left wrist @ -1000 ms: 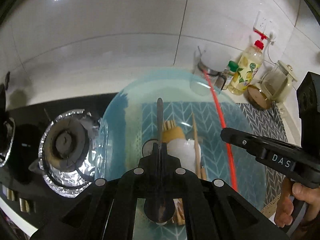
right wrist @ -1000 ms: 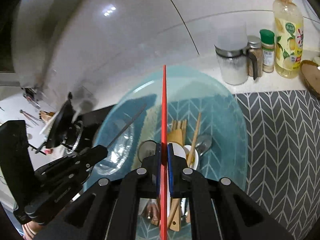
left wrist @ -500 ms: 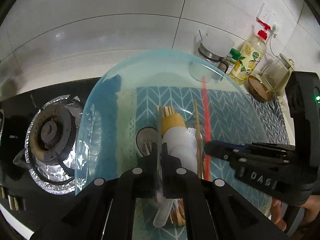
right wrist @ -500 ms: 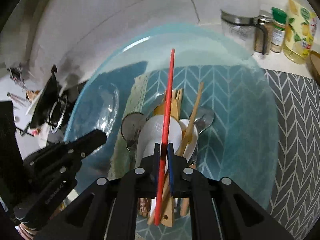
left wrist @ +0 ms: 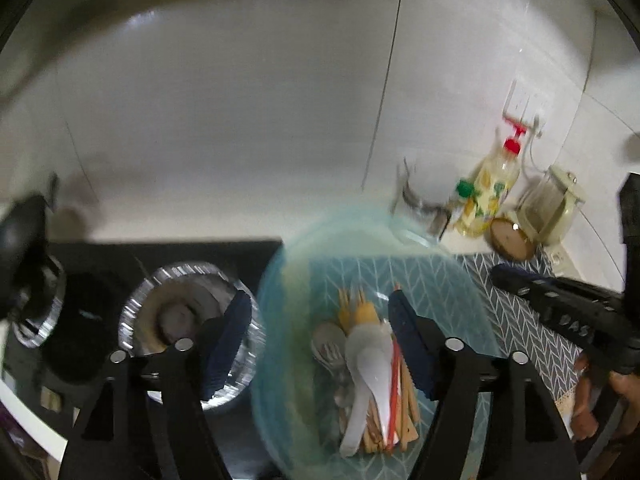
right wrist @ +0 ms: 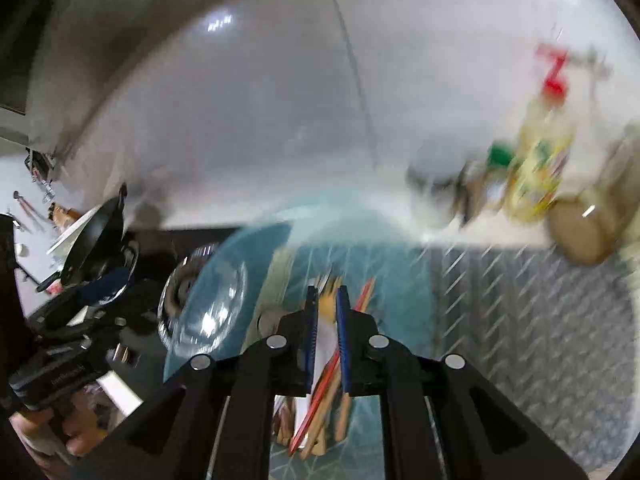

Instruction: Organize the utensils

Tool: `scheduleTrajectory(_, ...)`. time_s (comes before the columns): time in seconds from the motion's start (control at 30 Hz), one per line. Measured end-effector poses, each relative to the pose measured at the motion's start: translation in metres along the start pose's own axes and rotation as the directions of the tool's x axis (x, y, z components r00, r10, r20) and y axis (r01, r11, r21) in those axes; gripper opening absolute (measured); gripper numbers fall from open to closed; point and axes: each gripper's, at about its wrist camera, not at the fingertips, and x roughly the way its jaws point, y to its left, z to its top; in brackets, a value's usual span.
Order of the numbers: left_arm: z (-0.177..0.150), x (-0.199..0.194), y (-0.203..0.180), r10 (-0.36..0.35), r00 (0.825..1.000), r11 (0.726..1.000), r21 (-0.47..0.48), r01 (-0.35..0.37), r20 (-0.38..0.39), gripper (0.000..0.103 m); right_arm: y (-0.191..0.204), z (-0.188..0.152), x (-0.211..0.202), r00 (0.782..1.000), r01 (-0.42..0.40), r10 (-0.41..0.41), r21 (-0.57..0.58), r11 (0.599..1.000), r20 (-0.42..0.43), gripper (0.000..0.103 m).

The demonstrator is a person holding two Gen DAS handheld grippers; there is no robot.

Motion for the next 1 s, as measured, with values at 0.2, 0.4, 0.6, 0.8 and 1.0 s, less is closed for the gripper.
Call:
scheduleTrajectory(0.2, 0.016, -0.077, -0.008, 0.057, 0.988, 0.997, 0.047, -0.064, 0.143, 0.099, 0.008, 0.001, -0.083, 0.984, 0.066, -0.062, -0.021, 0.998, 0.169, 0.074)
scheduleTrajectory(0.4, -0.013, -0.092, -0.023, 0.079, 0.993, 0.996, 0.028, -0.082, 0.083, 0.099, 0.004, -0.038, -0.105, 0.995, 0.014, -0.006, -0.085, 0.996, 0.099, 0.078)
scheduleTrajectory(0.6, -0.060, -0.089, -0.038, 0.139, 0.990, 0.990, 0.013, -0.138, -0.008, 0.099, -0.004, -0.083, -0.106, 0.999, -0.032, 0.031, -0.096, 0.995, -0.009, 0.078)
scheduleTrajectory(0.8, -0.081, -0.088, -0.045, 0.117, 0.992, 0.993, 0.020, -0.116, -0.044, 0.099, -0.007, -0.106, -0.106, 0.997, -0.049, 0.047, -0.035, 0.998, -0.059, 0.078)
scheduleTrajectory(1.0, -0.080, -0.079, -0.042, 0.103, 0.992, 0.994, 0.045, -0.100, -0.079, 0.099, 0.000, -0.101, -0.091, 0.996, -0.029, 0.030, 0.017, 0.999, -0.088, 0.078)
